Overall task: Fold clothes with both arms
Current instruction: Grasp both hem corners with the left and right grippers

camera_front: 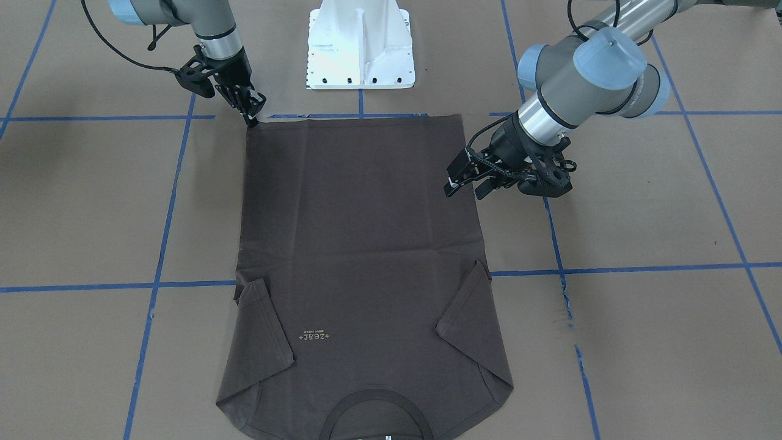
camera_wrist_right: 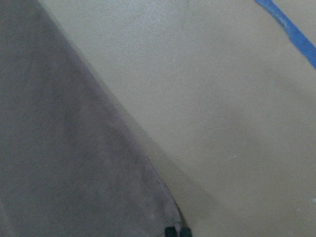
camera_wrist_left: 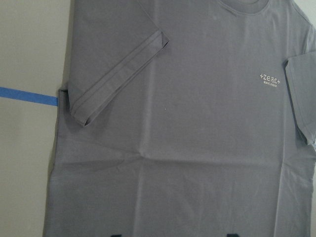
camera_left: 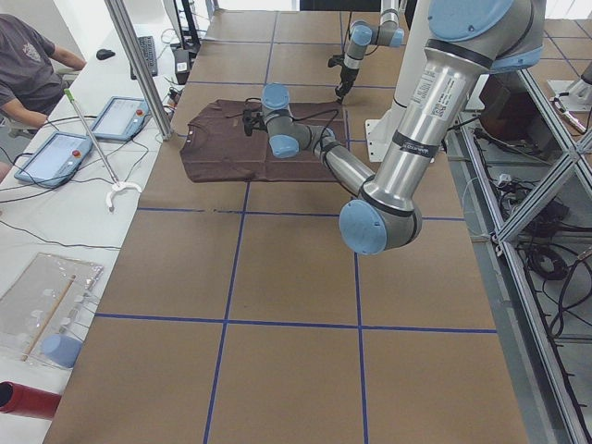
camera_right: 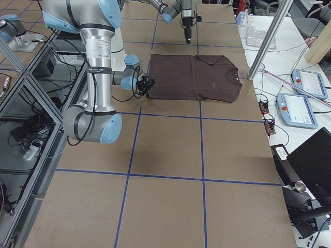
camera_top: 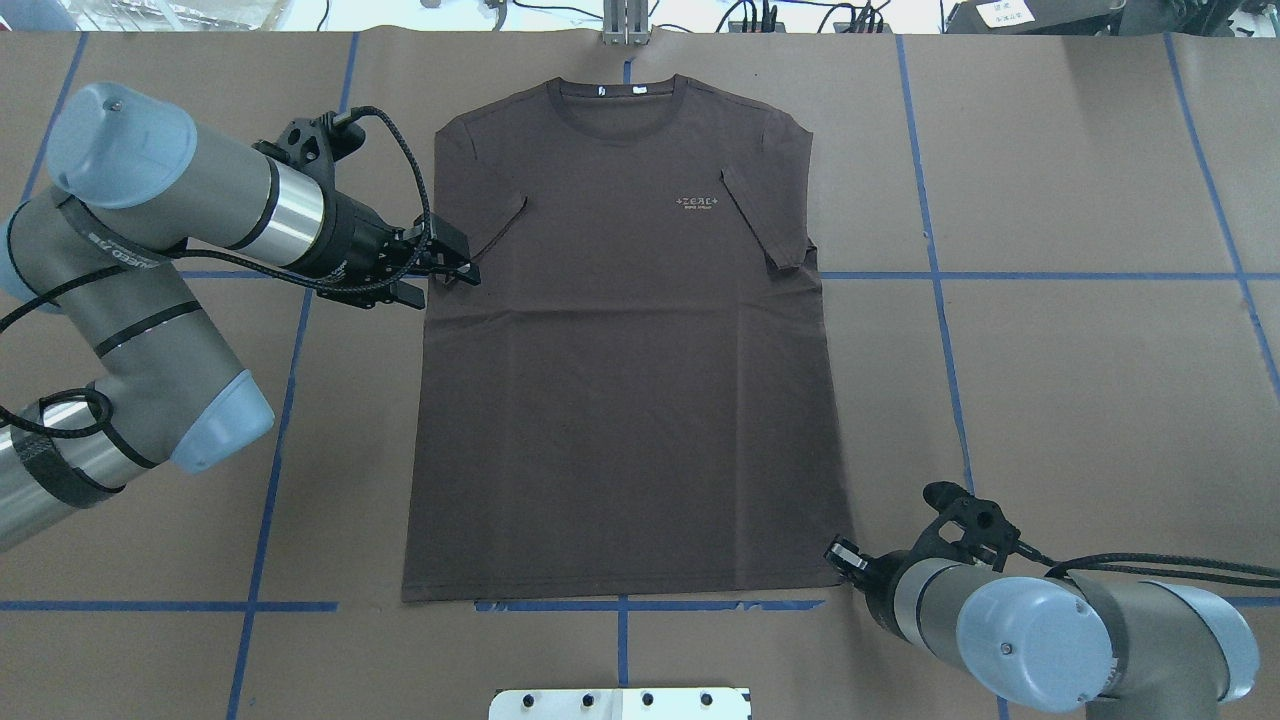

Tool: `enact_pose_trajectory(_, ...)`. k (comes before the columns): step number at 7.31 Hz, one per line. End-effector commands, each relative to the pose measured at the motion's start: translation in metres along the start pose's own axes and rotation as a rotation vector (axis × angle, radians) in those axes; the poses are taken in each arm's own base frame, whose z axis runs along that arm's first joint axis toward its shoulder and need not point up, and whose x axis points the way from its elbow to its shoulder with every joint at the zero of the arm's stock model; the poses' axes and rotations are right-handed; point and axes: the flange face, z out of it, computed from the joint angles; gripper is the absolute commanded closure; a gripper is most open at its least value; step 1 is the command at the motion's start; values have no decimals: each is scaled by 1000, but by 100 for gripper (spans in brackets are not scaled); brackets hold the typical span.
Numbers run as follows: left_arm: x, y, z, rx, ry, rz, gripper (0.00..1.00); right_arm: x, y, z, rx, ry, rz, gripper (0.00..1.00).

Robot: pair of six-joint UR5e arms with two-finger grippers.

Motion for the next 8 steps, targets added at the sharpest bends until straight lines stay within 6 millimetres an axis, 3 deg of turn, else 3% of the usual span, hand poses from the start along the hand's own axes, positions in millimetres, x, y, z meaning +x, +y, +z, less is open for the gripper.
enact_pose_trajectory(1, -10, 97, 4, 67, 2, -43, 24, 0, -2, -17, -14, -17, 2, 100)
enact_pose_trajectory(2, -37, 151, 22, 116, -95, -33, 24, -1, 0, -23, -41, -12, 4, 100)
enact_pose_trajectory(3, -47, 177, 33, 114, -145, -82, 24, 0, 1, -23, -52, -6, 4, 100)
enact_pose_trajectory(4, -58, 220, 60, 91, -220, -121, 24, 0, 1, -23, -54, -5, 2, 100)
enact_pose_trajectory(6, -76, 265, 81, 85, -296, -141, 25, 0, 1, -23, -56, -4, 1, 100)
enact_pose_trajectory(7, -83, 279, 89, 68, -332, -137, 25, 1, 1, -22, -55, -1, 1, 100)
enact_pose_trajectory(8, -82, 279, 89, 72, -353, -136, 26, 1, 1, -22, -55, -2, 1, 100)
